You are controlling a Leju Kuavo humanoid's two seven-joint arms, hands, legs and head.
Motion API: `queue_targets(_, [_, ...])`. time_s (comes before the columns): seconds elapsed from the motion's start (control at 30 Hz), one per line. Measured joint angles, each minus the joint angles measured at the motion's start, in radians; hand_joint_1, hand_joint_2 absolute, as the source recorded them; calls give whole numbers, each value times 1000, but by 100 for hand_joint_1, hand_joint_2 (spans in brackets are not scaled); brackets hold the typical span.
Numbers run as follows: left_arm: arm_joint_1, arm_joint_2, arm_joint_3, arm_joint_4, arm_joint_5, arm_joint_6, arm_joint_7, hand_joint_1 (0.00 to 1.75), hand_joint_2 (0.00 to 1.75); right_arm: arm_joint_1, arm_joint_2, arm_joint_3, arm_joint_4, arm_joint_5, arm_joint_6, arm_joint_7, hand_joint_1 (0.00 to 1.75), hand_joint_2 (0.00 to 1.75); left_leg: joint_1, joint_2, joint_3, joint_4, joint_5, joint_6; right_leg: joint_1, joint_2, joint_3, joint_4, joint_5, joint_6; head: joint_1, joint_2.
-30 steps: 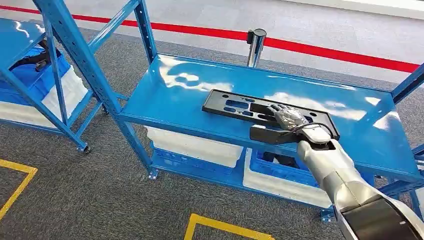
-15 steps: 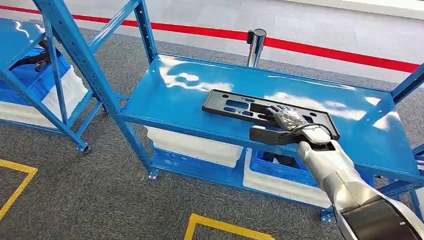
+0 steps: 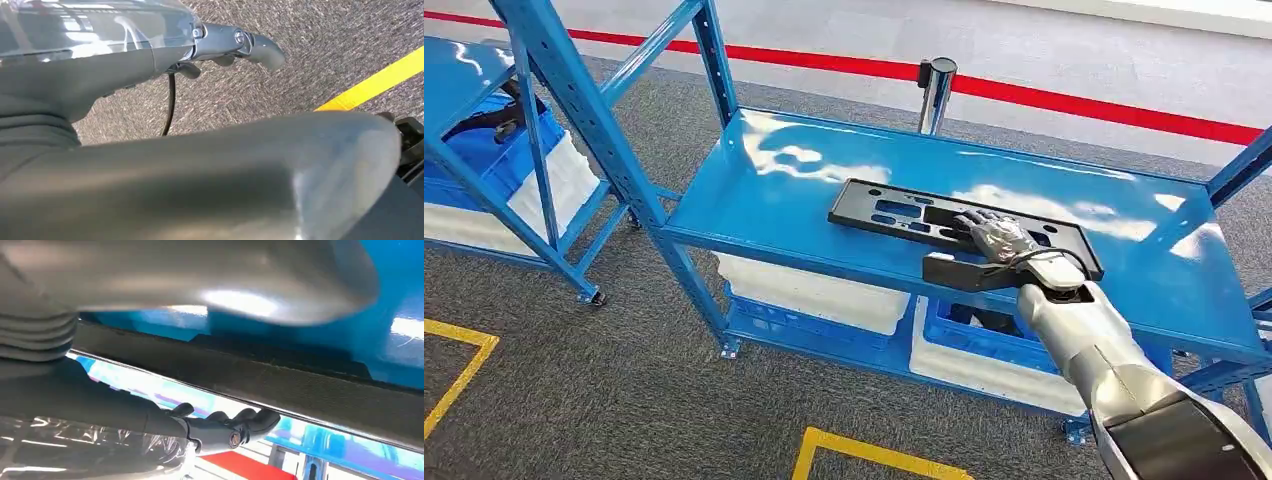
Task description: Take the parts from the cabinet and place them on the table.
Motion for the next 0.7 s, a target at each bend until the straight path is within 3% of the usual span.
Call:
queue_targets(0.6, [0,0,0,0,0,0,0,0,0,5,0,-1,0,-15,-13,-1,0,175,0,0,0,0,0,0,0,0,0,0,0,0,0,0])
queue_targets(0.67, [0,0,0,0,0,0,0,0,0,5,0,-1,0,-15,-15,-1,9,175,0,0,0,0,0,0,0,0,0,0,0,0,0,0])
queue_targets(0.7, [0,0,0,0,0,0,0,0,0,5,0,-1,0,-16,-16,-1,175,175,0,0,0,0,0,0,0,0,0,0,0,0,0,0])
